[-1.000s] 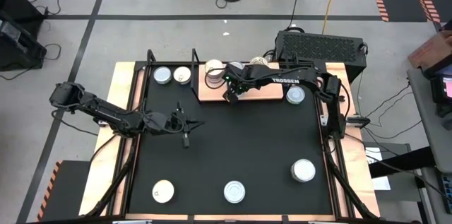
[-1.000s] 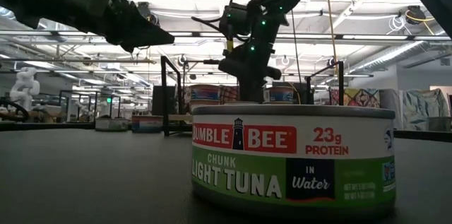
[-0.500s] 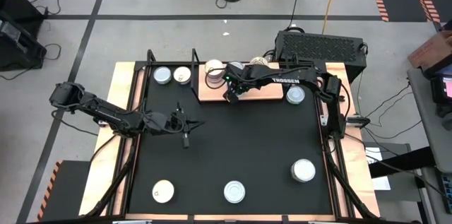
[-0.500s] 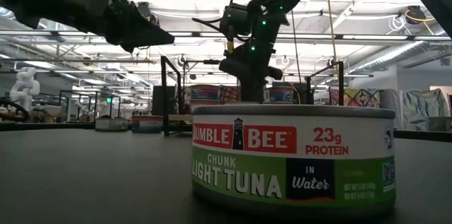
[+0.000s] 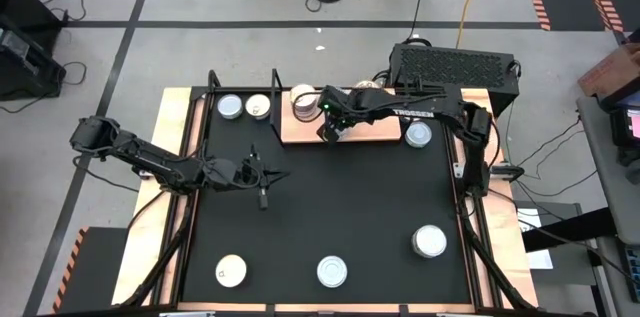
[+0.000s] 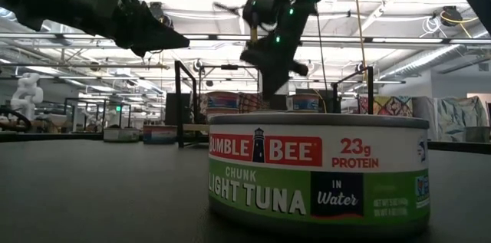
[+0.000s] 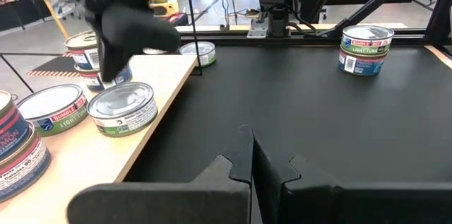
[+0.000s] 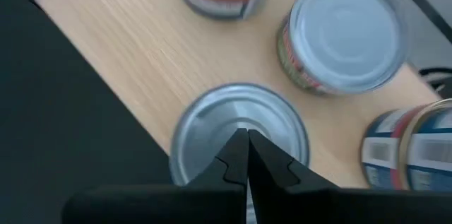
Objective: Stack canned seafood by type on shelf
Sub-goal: Adjust the tuna cans on the shelf, then put the left blue tuna can on the shelf
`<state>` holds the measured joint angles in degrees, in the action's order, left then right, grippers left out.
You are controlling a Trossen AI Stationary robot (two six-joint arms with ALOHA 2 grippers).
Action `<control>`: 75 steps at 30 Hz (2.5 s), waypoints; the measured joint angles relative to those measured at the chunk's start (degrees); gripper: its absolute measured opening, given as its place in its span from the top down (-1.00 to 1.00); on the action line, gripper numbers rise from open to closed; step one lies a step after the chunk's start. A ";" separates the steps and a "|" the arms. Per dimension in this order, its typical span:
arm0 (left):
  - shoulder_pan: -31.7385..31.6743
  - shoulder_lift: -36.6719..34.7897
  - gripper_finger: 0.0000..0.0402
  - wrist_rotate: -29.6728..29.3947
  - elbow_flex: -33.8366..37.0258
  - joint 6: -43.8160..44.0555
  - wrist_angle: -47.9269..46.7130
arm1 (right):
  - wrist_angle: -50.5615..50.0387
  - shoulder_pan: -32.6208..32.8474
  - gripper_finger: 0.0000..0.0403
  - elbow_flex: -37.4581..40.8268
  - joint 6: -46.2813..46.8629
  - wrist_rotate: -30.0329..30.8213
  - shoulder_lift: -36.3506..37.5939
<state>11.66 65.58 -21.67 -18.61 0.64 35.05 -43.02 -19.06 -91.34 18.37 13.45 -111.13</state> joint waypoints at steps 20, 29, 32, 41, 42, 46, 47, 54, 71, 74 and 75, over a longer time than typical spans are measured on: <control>-0.02 0.00 0.99 0.52 0.00 0.12 -0.26 | -6.58 21.00 1.00 -0.13 2.08 0.35 9.55; 0.00 0.02 0.99 2.77 0.00 2.40 -2.16 | 3.58 37.97 1.00 12.07 7.93 7.45 10.78; -0.02 0.00 0.99 5.39 -0.02 5.57 -3.54 | 10.20 42.04 1.00 18.55 11.49 7.22 12.07; 1.23 -0.12 0.99 11.92 -3.76 11.19 -27.25 | 23.80 49.58 1.00 28.87 12.77 6.17 17.06; 1.11 -0.14 0.99 11.14 -5.54 12.24 -34.20 | 24.14 49.88 1.00 29.09 12.35 6.43 17.27; -0.88 -0.13 0.99 6.05 -12.33 15.55 -58.41 | 24.94 50.75 1.00 29.37 8.19 9.02 17.86; -1.63 -0.13 0.99 4.45 -13.63 15.56 -62.06 | 24.79 50.76 1.00 29.37 7.20 8.96 17.83; -8.94 -0.13 0.98 -1.20 -16.59 7.46 -71.80 | 23.52 51.47 1.00 29.38 6.45 9.08 17.81; -35.27 3.06 0.26 -4.44 -16.57 -35.53 -61.03 | 22.73 53.05 1.00 29.37 7.52 9.00 19.51; -37.78 4.85 0.10 -3.32 -16.57 -38.62 -57.19 | 22.19 53.30 1.00 29.37 7.52 9.00 19.50; -38.74 5.69 0.06 -2.78 -16.57 -39.27 -56.62 | 21.91 53.30 1.00 29.37 7.54 9.00 19.50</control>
<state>-27.08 71.28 -24.45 -35.18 -38.62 -21.57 -21.12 34.24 -61.98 25.91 22.46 -91.64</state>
